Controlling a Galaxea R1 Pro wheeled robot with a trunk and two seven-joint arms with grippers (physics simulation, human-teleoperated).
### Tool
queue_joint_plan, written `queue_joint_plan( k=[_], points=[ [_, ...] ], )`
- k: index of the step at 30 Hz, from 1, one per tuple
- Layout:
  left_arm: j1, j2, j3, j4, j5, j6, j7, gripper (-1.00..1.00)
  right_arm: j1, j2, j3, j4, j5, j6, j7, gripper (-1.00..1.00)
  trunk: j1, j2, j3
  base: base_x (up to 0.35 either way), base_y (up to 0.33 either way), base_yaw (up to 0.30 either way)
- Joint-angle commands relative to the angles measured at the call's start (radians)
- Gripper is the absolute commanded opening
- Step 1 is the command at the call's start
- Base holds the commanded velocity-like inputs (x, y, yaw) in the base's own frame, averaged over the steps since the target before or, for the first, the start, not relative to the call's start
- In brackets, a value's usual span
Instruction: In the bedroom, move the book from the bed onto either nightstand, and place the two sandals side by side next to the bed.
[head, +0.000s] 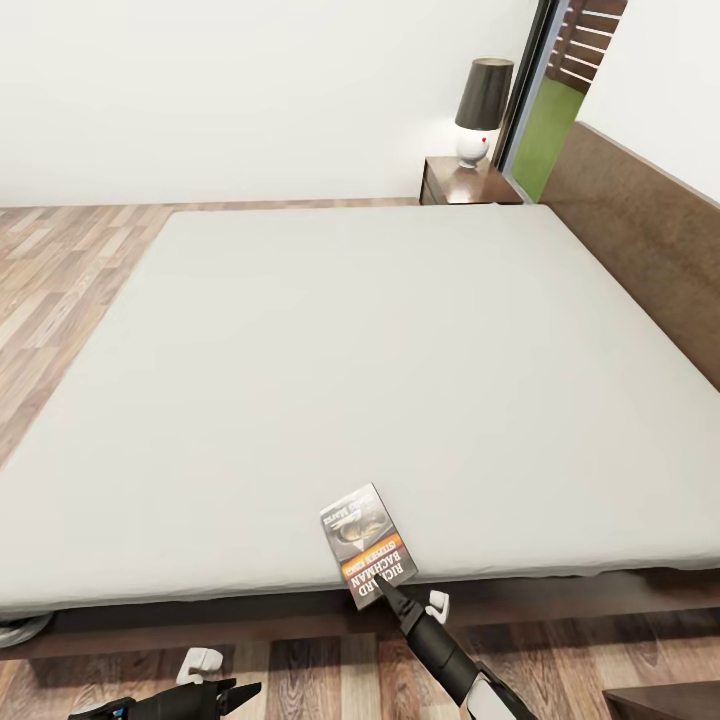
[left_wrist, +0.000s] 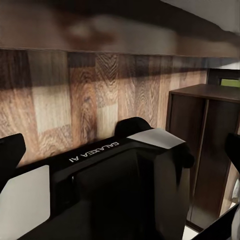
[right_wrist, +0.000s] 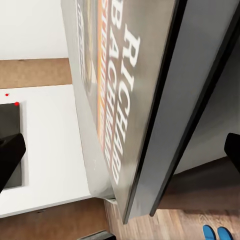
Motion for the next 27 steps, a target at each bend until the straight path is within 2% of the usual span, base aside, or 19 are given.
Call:
queue_joint_plan(
  k=[1,24,25,27],
  points=[
    [0.0,0.0,-0.008,0.0,0.007,-0.004,-0.002,1.0,-0.001,0.0,-0.001,0.0,-0.006,0.008,0.003,1.0,0.0,0.0,-0.001,0.0,0.0,0.0],
    [0.0,0.0,-0.008,0.0,0.007,-0.004,-0.004,1.0,-0.001,0.0,-0.001,0.001,-0.006,0.008,0.003,1.0,0.0,0.0,-0.001,0.0,0.0,0.0],
    [0.0,0.0,-0.008,0.0,0.007,-0.004,-0.004,1.0,-0.001,0.0,-0.001,0.002,-0.006,0.008,0.003,-1.0,0.0,0.0,-0.001,0.0,0.0,0.0],
    [0.0,0.0,-0.008,0.0,0.007,-0.004,-0.004,1.0,0.0,0.0,-0.001,0.001,-0.006,0.009,0.003,-1.0,0.0,0.0,-0.001,0.0,0.0,0.0]
  ],
)
